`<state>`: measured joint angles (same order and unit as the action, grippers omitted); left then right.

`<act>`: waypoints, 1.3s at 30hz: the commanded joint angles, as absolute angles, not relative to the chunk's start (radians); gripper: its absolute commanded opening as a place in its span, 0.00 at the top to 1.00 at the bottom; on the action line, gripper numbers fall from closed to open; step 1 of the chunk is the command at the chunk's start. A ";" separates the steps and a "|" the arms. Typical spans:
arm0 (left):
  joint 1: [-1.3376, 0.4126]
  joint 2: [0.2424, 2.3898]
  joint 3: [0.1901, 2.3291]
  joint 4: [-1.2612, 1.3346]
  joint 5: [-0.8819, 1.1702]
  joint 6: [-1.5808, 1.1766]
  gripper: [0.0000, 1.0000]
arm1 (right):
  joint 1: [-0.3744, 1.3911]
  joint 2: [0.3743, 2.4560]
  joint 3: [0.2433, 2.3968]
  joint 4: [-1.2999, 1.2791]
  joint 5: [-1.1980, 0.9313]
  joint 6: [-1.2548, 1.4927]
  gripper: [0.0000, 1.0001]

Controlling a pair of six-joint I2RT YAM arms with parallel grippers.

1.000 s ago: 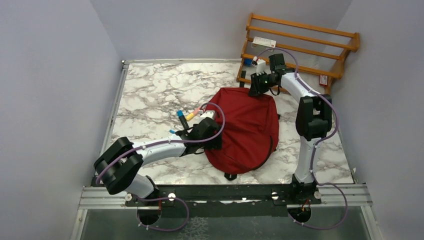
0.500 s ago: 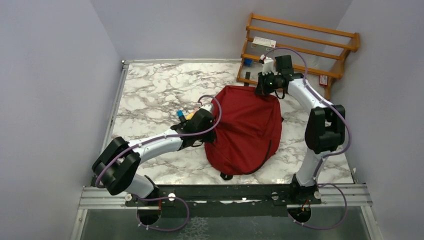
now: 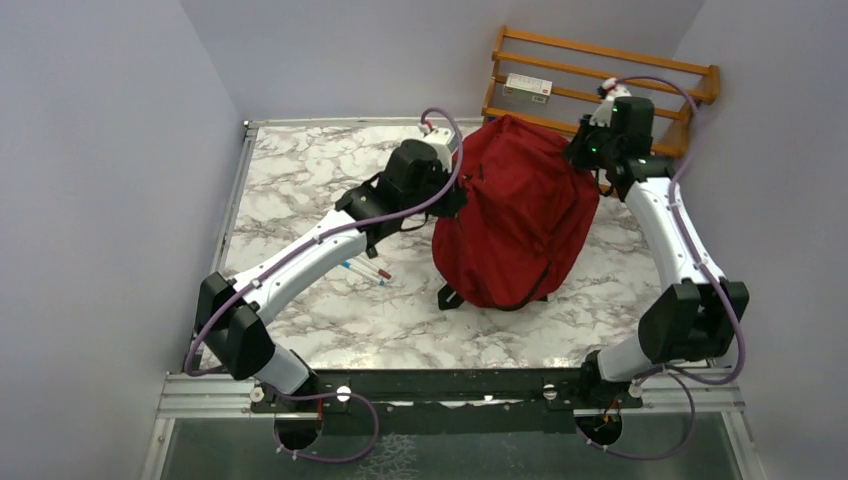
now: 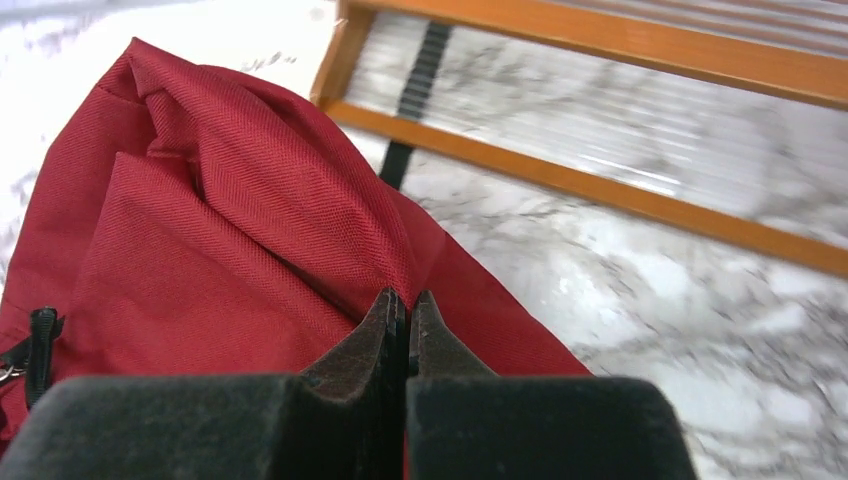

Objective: Pack the student bag
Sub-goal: Adjust the student bag at the center of the board.

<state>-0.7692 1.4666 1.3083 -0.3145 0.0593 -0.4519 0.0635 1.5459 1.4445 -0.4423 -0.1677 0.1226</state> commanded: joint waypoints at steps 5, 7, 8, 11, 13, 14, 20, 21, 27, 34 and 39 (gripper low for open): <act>-0.698 1.685 1.729 -0.388 0.223 -0.296 1.00 | -0.017 1.258 1.311 -0.335 -0.019 0.359 1.00; -0.673 1.752 1.815 -0.414 0.249 -0.263 1.00 | -0.017 1.191 1.251 -0.330 -0.017 0.401 0.99; -0.659 1.783 1.857 -0.426 0.260 -0.247 1.00 | -0.017 1.158 1.218 -0.326 -0.023 0.420 1.00; -0.619 1.887 1.956 -0.444 0.294 -0.207 1.00 | -0.017 1.057 1.121 -0.332 -0.057 0.474 1.00; -0.599 1.952 1.997 -0.446 0.316 -0.195 1.00 | -0.017 0.999 1.042 -0.336 -0.063 0.504 0.99; -0.594 1.995 2.011 -0.444 0.323 -0.184 1.00 | -0.017 0.971 0.999 -0.333 -0.056 0.516 0.99; -0.585 2.172 2.089 -0.426 0.361 -0.124 1.00 | -0.017 0.877 0.793 -0.288 0.074 0.527 1.00; -0.583 2.190 2.093 -0.426 0.363 -0.123 1.00 | -0.017 0.880 0.778 -0.279 0.096 0.520 0.99; -0.573 2.203 2.015 -0.408 0.347 -0.112 1.00 | -0.017 0.930 0.765 -0.257 0.180 0.474 0.86; -0.551 2.083 1.875 -0.391 0.230 -0.110 0.64 | -0.017 0.952 0.857 -0.296 0.168 0.436 0.57; -0.549 1.952 1.819 -0.388 0.037 -0.155 0.37 | -0.017 0.957 0.975 -0.361 0.150 0.457 0.49</act>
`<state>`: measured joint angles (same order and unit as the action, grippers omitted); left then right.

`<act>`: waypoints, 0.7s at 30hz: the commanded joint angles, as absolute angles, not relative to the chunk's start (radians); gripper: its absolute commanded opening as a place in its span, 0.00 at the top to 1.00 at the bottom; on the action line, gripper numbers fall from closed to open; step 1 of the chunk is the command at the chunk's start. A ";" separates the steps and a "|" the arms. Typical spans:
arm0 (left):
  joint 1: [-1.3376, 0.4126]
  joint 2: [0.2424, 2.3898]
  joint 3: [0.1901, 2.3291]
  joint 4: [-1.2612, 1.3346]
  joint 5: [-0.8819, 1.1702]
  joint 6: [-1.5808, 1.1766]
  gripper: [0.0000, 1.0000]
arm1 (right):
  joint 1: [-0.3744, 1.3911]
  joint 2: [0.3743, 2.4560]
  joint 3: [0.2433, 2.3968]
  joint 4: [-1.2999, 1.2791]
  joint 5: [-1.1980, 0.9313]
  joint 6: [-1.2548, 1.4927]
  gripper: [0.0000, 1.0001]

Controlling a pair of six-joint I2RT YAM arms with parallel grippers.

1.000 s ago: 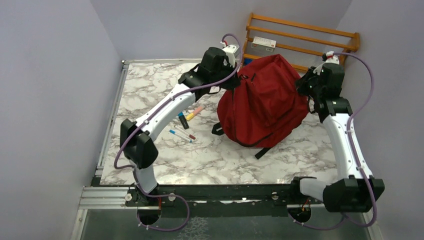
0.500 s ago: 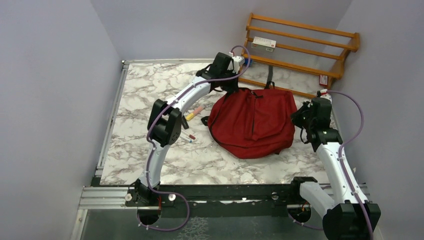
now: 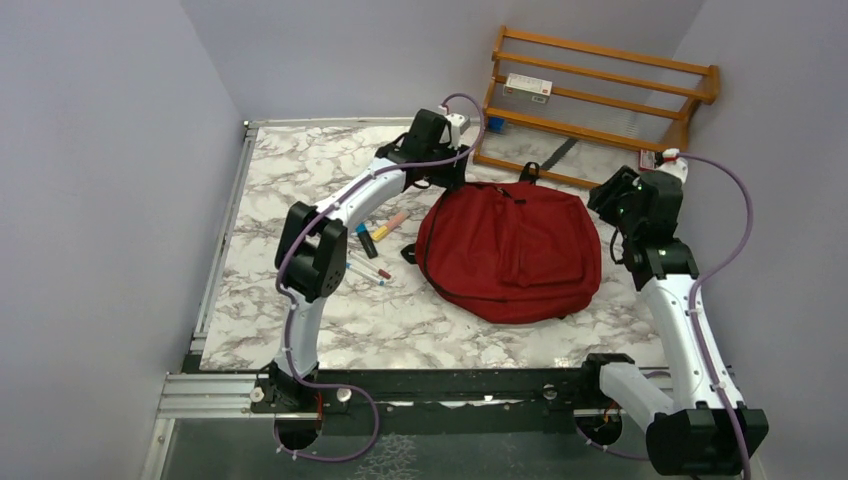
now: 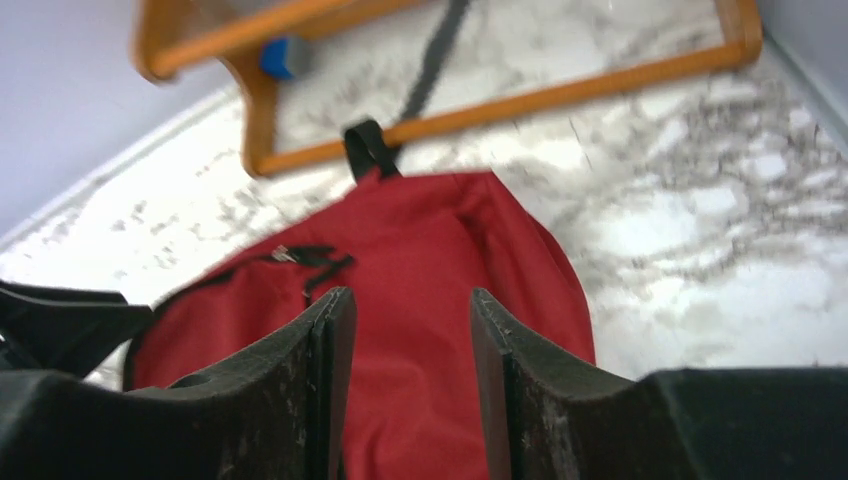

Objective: Pack the student bag
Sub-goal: Adjust the student bag at the center of the board.

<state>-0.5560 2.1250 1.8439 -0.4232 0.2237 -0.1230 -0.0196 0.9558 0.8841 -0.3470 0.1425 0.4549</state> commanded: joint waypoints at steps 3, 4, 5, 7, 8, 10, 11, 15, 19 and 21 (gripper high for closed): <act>-0.551 1.878 1.762 -0.371 -0.017 -0.211 0.30 | -0.017 0.978 0.997 -0.376 0.033 0.482 0.45; -0.556 1.858 1.745 -0.363 -0.022 -0.236 0.28 | -0.017 0.991 0.998 -0.381 -0.007 0.492 0.45; -0.566 1.843 1.728 -0.356 -0.028 -0.262 0.27 | -0.017 1.006 0.994 -0.385 -0.050 0.501 0.44; -0.607 1.824 1.703 -0.349 -0.060 -0.308 0.26 | -0.017 1.035 0.973 -0.392 -0.106 0.512 0.43; -0.637 1.820 1.693 -0.348 -0.078 -0.322 0.25 | -0.017 1.045 0.961 -0.397 -0.120 0.520 0.43; -0.708 1.823 1.671 -0.346 -0.114 -0.338 0.24 | -0.017 1.045 0.928 -0.405 -0.134 0.536 0.43; -0.743 1.829 1.658 -0.341 -0.128 -0.344 0.24 | -0.017 1.036 0.908 -0.399 -0.137 0.547 0.43; -0.858 1.878 1.614 -0.315 -0.146 -0.391 0.23 | -0.017 0.967 0.805 -0.334 -0.153 0.572 0.43; -0.921 1.943 1.617 -0.304 -0.158 -0.423 0.22 | -0.017 0.940 0.776 -0.354 -0.154 0.569 0.43; -0.943 1.971 1.627 -0.301 -0.165 -0.423 0.21 | -0.017 0.936 0.769 -0.379 -0.150 0.562 0.43</act>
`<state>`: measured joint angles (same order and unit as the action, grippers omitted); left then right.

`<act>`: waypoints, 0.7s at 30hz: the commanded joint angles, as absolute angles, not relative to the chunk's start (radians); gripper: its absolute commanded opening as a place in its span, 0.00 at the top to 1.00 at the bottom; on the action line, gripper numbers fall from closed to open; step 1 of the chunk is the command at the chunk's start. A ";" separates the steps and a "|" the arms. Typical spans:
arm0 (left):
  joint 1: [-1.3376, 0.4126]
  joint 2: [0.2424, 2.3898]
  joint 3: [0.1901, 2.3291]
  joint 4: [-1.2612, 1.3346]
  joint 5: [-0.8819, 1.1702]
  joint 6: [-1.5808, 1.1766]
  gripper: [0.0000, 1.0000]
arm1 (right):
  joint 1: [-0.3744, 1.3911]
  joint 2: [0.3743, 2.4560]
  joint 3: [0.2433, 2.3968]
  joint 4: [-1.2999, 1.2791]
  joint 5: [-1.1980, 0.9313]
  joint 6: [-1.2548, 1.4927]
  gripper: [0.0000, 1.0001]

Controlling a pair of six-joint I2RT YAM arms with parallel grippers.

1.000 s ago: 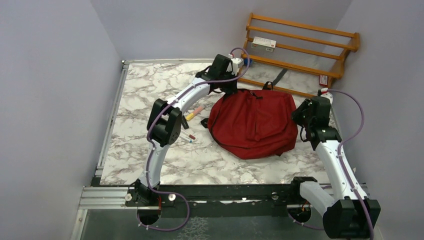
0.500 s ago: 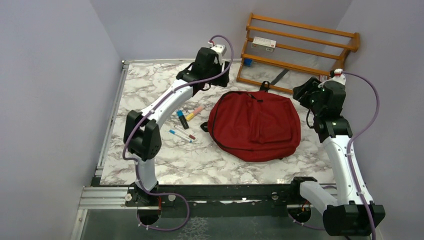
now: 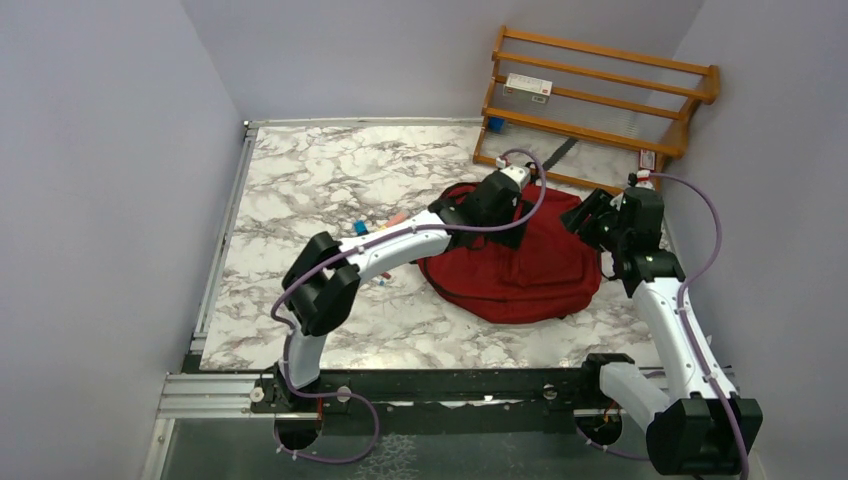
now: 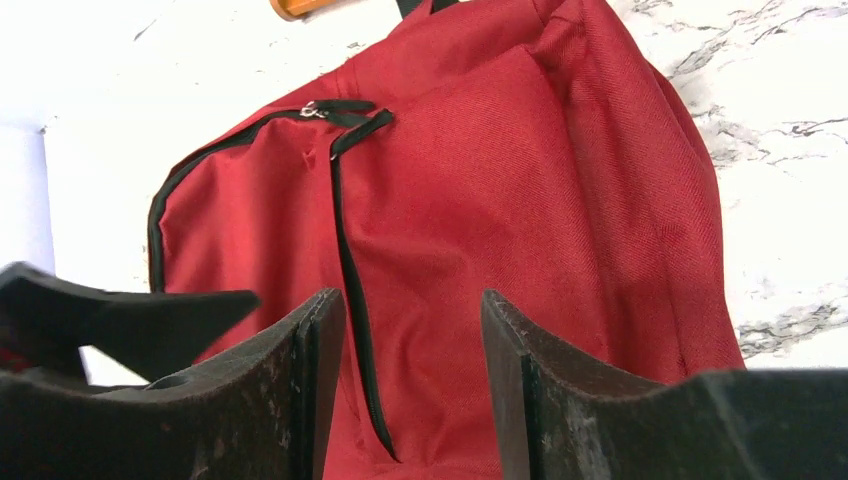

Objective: Pack the student bag
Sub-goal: Pick up the stationery from the center of the board.

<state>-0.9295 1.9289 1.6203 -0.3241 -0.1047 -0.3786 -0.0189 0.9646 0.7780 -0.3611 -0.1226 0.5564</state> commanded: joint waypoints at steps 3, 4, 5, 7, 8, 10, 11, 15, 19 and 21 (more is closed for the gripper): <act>-0.961 2.005 1.641 -0.306 -0.182 -0.416 0.21 | -0.017 0.921 0.750 -0.388 -0.145 0.557 0.43; -0.963 2.011 1.640 -0.308 -0.192 -0.418 0.21 | -0.017 0.913 0.743 -0.388 -0.146 0.558 0.43; -0.962 2.015 1.637 -0.310 -0.202 -0.419 0.21 | -0.017 0.909 0.737 -0.387 -0.146 0.558 0.43; -0.962 2.027 1.635 -0.312 -0.214 -0.413 0.22 | -0.017 0.903 0.725 -0.380 -0.151 0.558 0.43; -0.962 2.037 1.639 -0.314 -0.211 -0.408 0.23 | -0.017 0.904 0.721 -0.376 -0.154 0.558 0.43; -0.962 2.053 1.651 -0.322 -0.203 -0.396 0.27 | -0.017 0.909 0.718 -0.373 -0.161 0.555 0.43; -0.962 2.061 1.655 -0.323 -0.201 -0.392 0.29 | -0.017 0.914 0.719 -0.371 -0.165 0.552 0.43; -0.961 2.065 1.658 -0.327 -0.203 -0.372 0.41 | -0.017 0.925 0.724 -0.372 -0.179 0.541 0.43; -0.955 2.056 1.647 -0.327 -0.202 -0.359 0.49 | -0.017 0.933 0.720 -0.356 -0.201 0.519 0.43; -0.949 2.049 1.638 -0.326 -0.196 -0.356 0.56 | -0.017 0.939 0.718 -0.347 -0.214 0.508 0.43</act>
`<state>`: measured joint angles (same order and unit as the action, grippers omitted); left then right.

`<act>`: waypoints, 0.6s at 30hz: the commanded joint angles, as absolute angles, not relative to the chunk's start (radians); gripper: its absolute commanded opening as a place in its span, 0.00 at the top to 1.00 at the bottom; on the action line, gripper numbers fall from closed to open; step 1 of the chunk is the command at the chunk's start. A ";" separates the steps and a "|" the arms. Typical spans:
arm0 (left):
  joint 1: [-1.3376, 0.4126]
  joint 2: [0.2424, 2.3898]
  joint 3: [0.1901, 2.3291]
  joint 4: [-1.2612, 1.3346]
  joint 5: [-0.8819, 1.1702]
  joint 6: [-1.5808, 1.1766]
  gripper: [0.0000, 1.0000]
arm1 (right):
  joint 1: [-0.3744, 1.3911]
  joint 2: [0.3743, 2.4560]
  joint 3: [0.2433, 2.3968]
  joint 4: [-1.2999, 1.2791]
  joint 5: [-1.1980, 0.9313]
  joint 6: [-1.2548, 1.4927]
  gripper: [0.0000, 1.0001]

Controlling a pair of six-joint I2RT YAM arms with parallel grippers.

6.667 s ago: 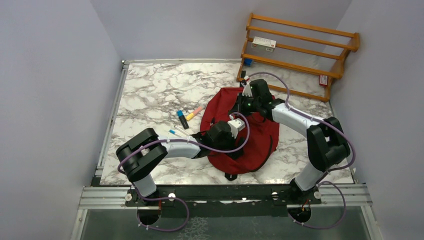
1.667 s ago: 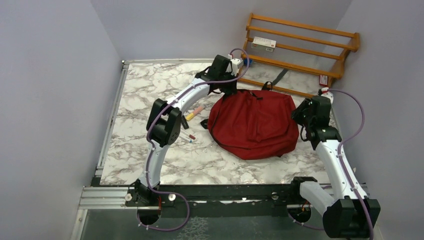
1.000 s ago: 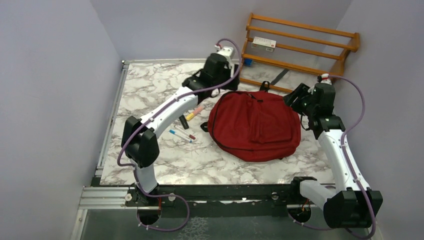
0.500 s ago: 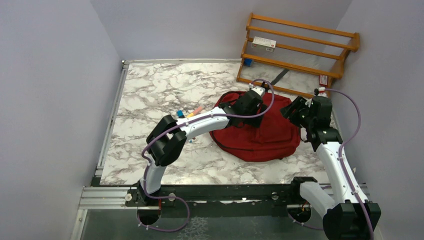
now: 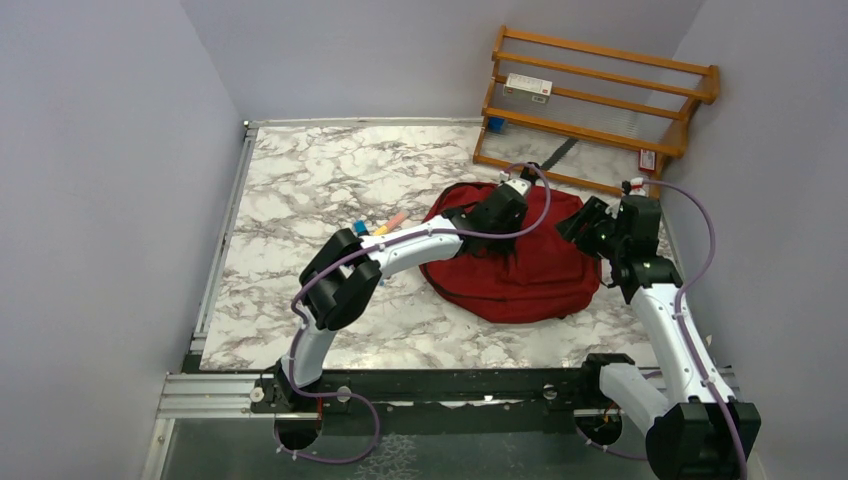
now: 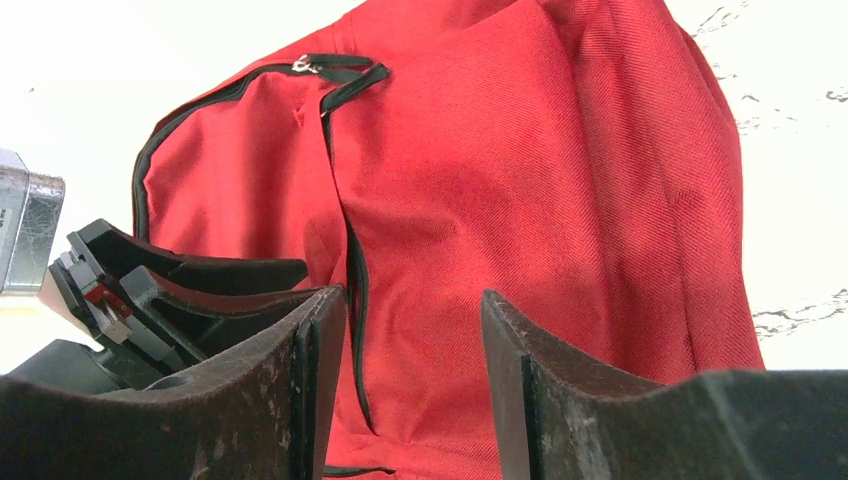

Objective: Pack the student bag
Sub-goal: Pick up the stationery from the center of the board.

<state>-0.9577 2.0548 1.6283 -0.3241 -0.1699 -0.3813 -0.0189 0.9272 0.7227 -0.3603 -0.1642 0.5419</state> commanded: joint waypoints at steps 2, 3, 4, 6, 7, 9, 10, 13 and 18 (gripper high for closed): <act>-0.942 2.041 1.622 -0.324 -0.187 -0.354 0.66 | -0.017 0.952 0.721 -0.344 -0.243 0.486 0.43; -0.937 2.038 1.613 -0.322 -0.181 -0.353 0.71 | -0.017 0.961 0.729 -0.347 -0.262 0.472 0.43; -0.931 2.034 1.601 -0.319 -0.174 -0.353 0.75 | -0.017 0.968 0.738 -0.358 -0.274 0.455 0.44; -0.919 2.024 1.567 -0.300 -0.154 -0.352 0.81 | -0.017 0.985 0.749 -0.370 -0.288 0.430 0.45; -0.914 2.018 1.550 -0.291 -0.146 -0.355 0.83 | -0.017 0.993 0.753 -0.371 -0.294 0.418 0.45; -0.899 2.002 1.514 -0.267 -0.133 -0.360 0.89 | -0.017 1.012 0.766 -0.371 -0.323 0.388 0.45; -0.891 1.994 1.493 -0.253 -0.125 -0.363 0.90 | -0.017 1.023 0.772 -0.371 -0.338 0.377 0.46; -0.865 1.968 1.421 -0.200 -0.087 -0.380 0.93 | -0.013 1.070 0.801 -0.374 -0.397 0.341 0.47; -0.814 1.936 1.292 -0.078 0.030 -0.442 1.00 | 0.082 1.176 0.877 -0.412 -0.385 0.270 0.47</act>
